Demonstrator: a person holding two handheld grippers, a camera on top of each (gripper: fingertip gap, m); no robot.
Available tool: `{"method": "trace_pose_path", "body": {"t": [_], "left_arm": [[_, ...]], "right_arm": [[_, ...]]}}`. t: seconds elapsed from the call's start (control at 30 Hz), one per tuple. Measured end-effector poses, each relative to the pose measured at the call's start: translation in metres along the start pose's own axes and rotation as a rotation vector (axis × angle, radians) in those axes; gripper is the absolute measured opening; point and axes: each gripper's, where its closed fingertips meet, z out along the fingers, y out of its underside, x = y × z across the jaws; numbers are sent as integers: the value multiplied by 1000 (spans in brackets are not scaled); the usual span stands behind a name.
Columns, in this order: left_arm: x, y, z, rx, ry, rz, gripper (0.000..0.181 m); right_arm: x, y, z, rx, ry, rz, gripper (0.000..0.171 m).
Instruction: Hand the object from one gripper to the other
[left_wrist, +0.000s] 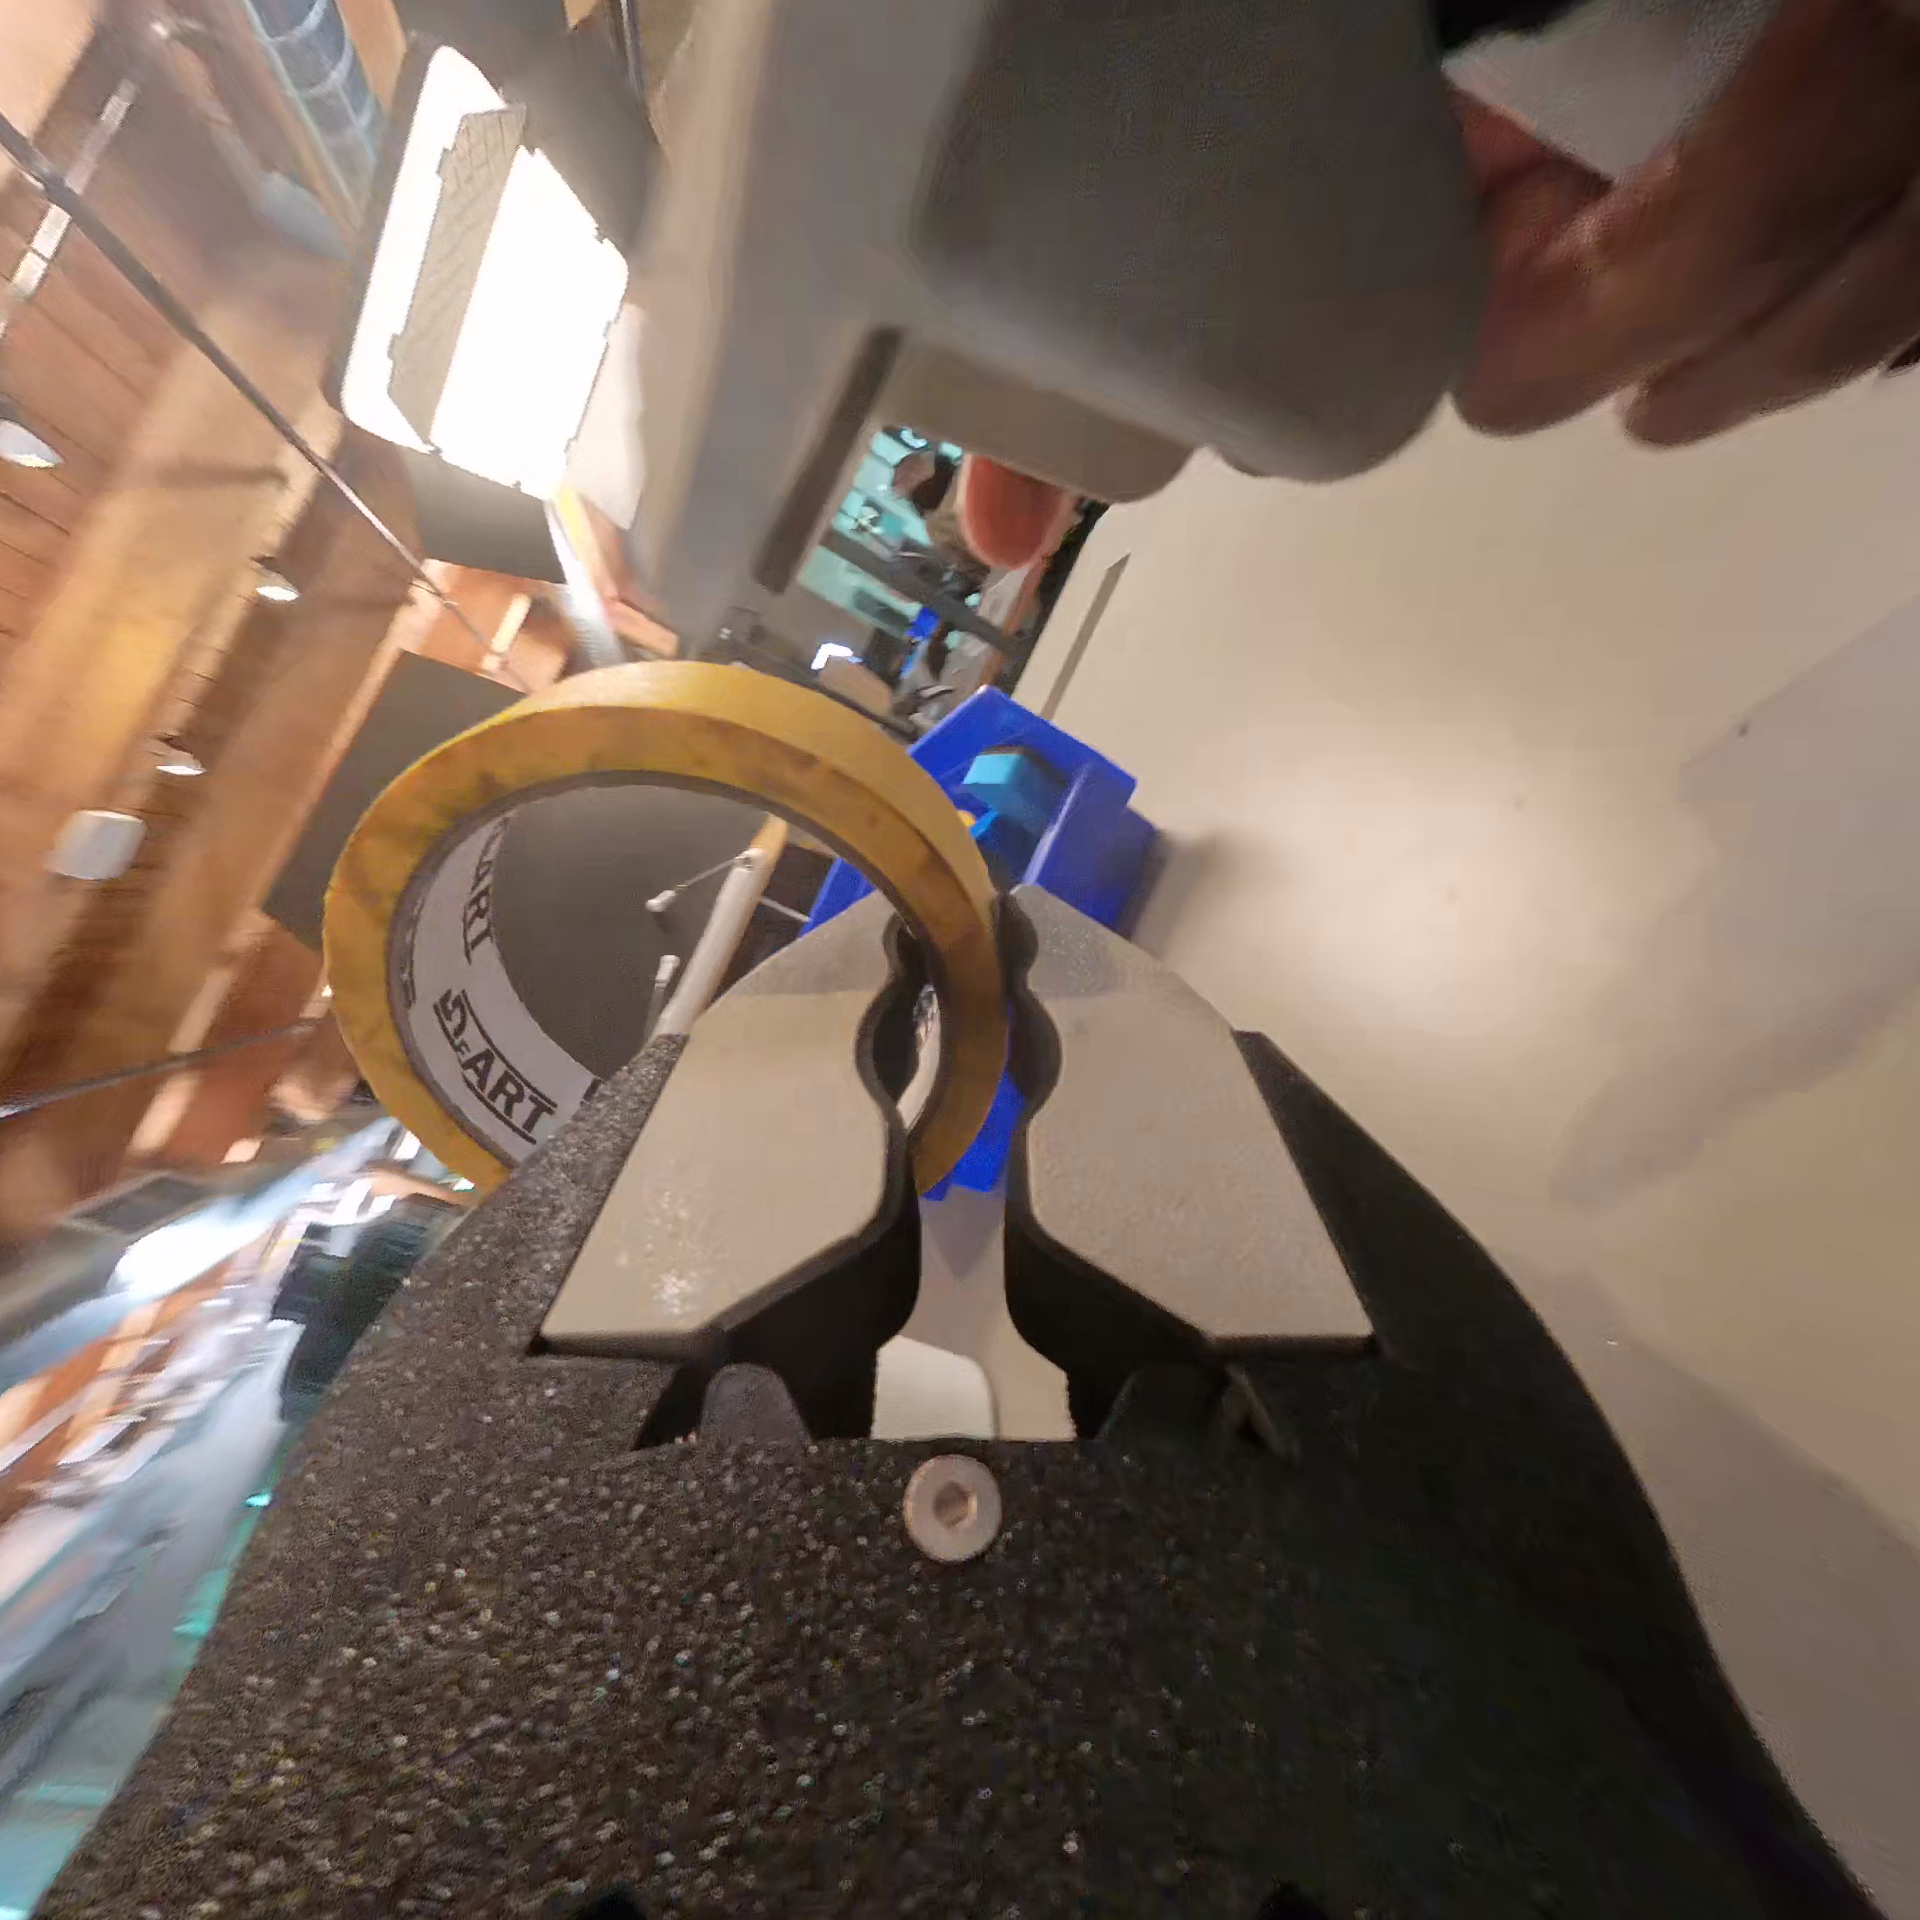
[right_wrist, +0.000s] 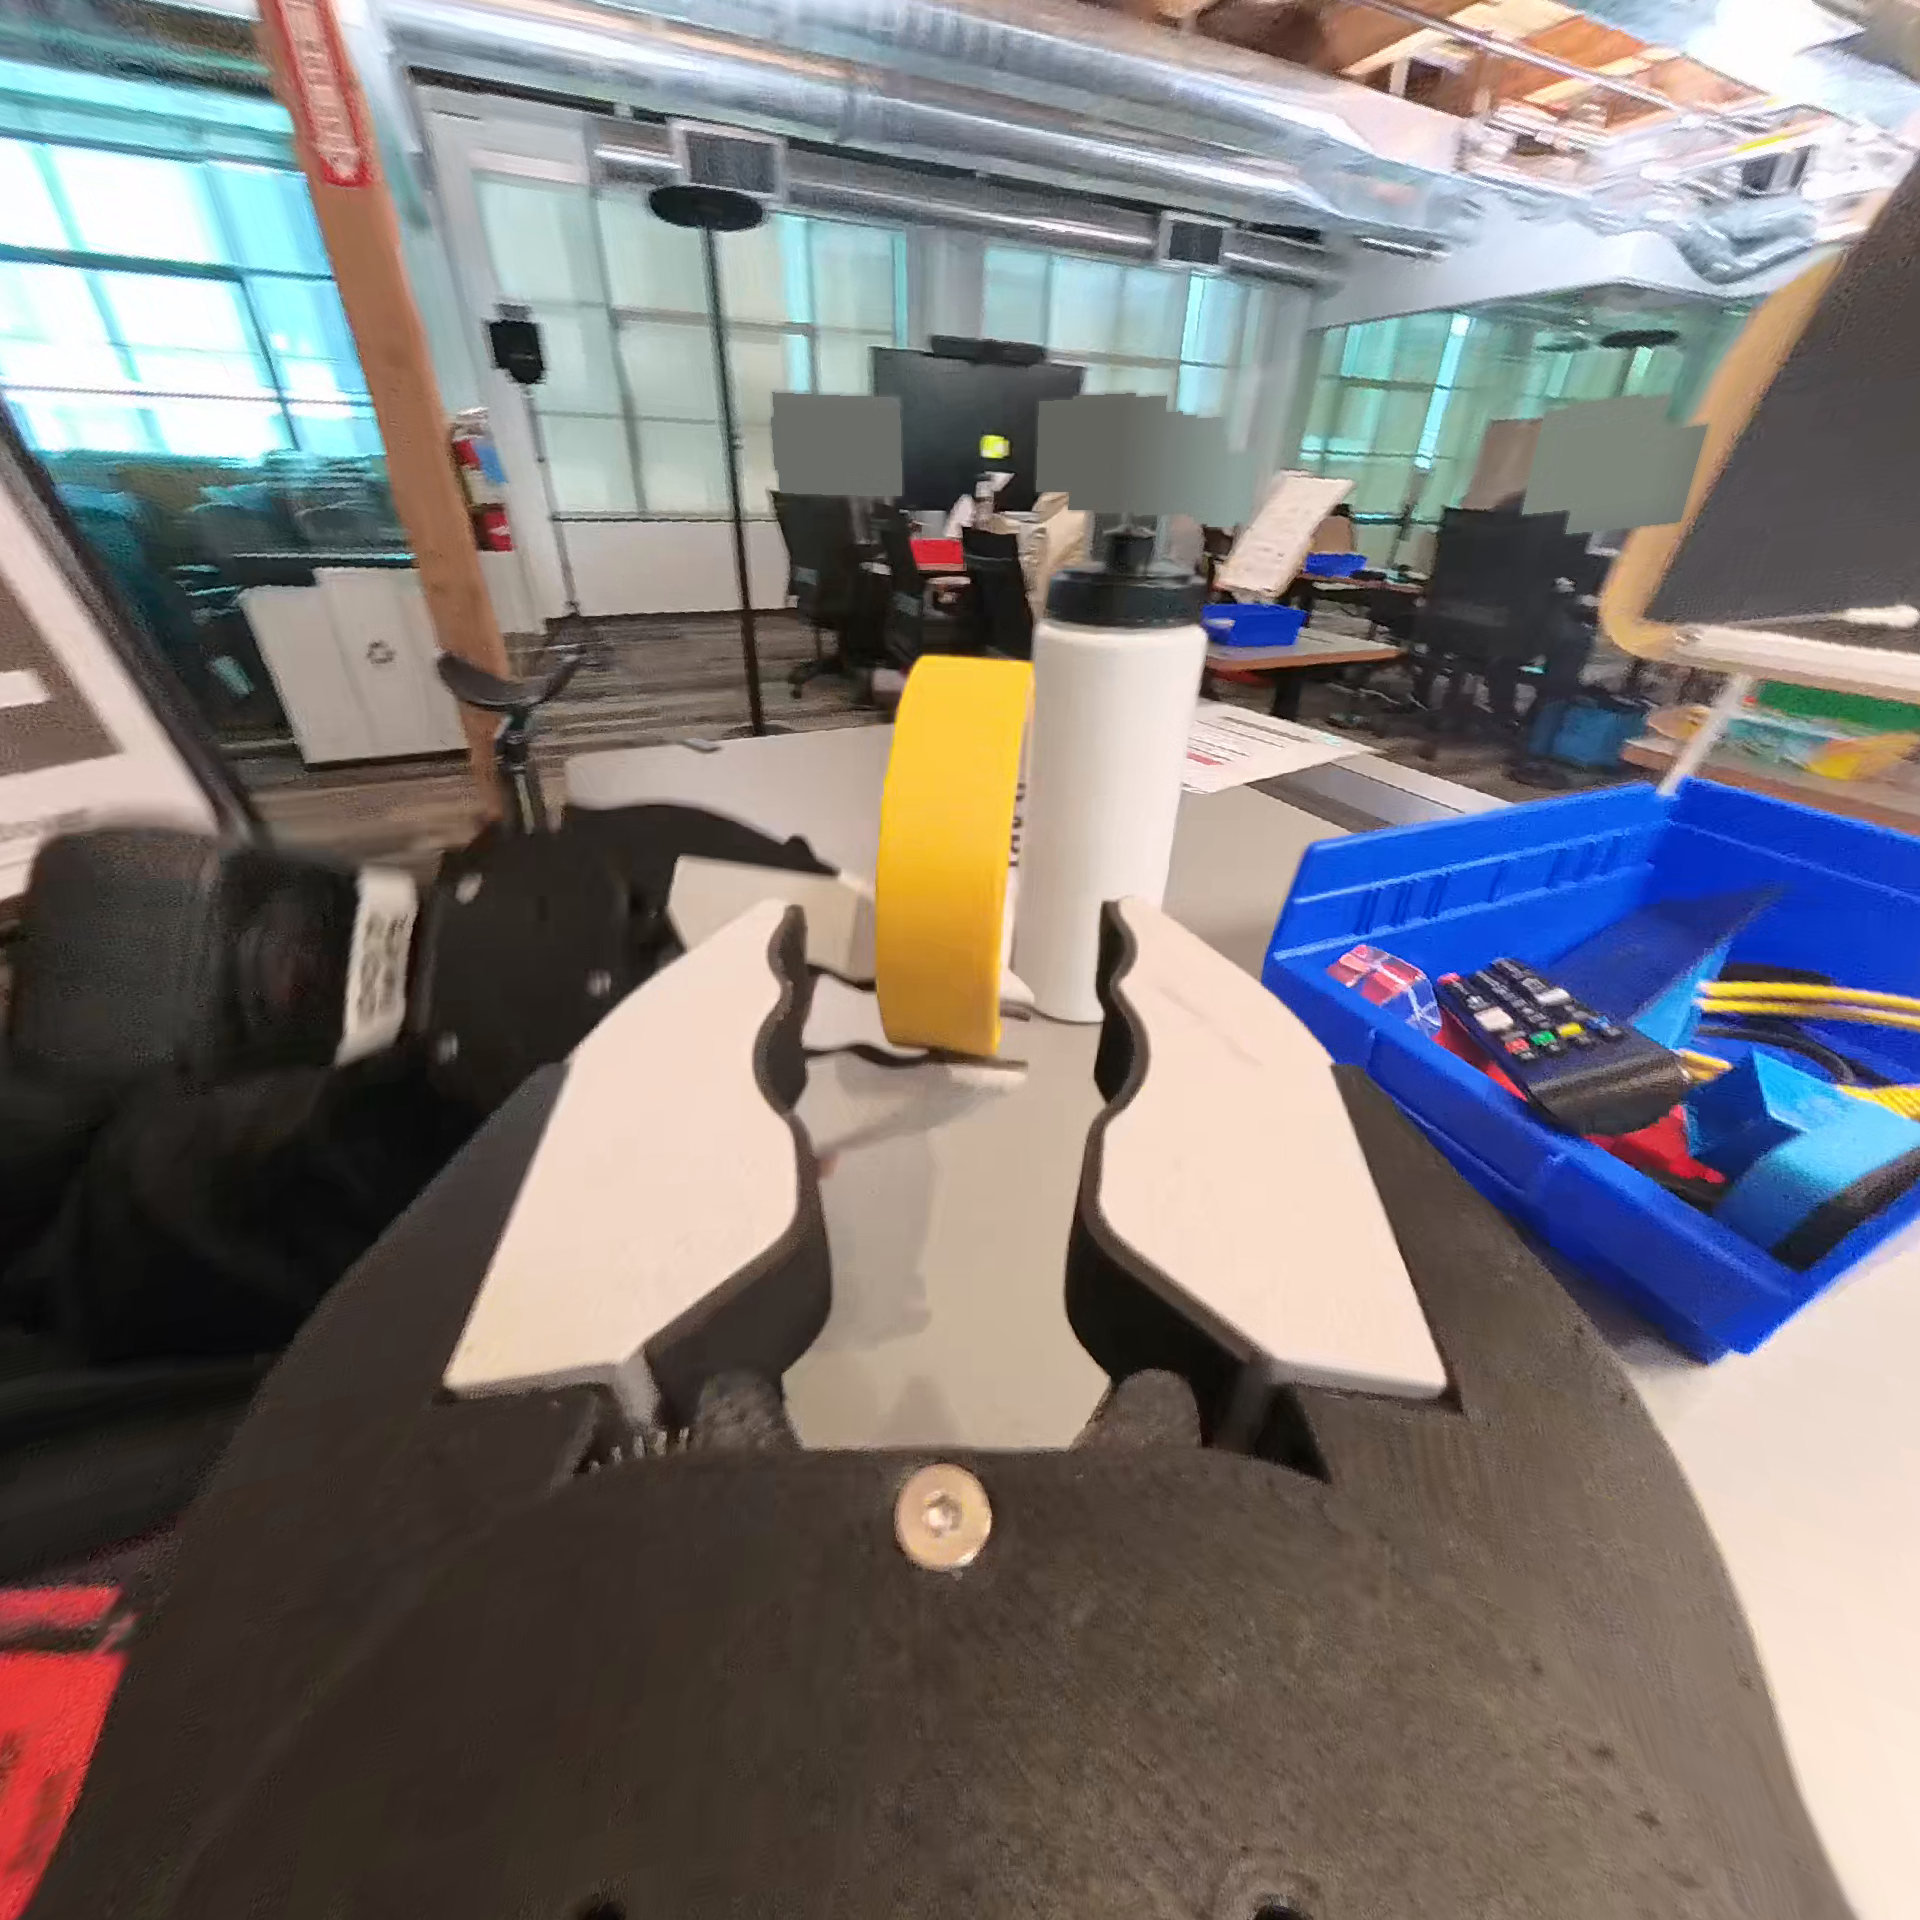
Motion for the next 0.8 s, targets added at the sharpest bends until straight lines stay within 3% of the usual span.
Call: {"method": "trace_pose_path", "body": {"t": [0.17, 0.4, 0.5, 0.57, 0.7, 0.8], "left_arm": [[12, -8, 4, 13, -84, 179, 13], [25, -14, 7, 49, -78, 217, 13], [29, -21, 4, 125, -36, 171, 17], [29, -29, -2, 206, 6, 116, 28], [23, -47, -29, 426, 161, -13, 34], [-5, -47, -44, 521, 237, -267, 44]], "right_arm": [[6, 5, 8, -23, 155, 14, 56], [2, 8, 10, -50, 188, -98, 29], [3, 8, 9, -64, 174, -130, 29], [8, 7, 6, -63, 173, -128, 29], [23, 5, -6, -77, 177, -145, 29], [24, 4, -13, -82, 108, -127, 29]]}}
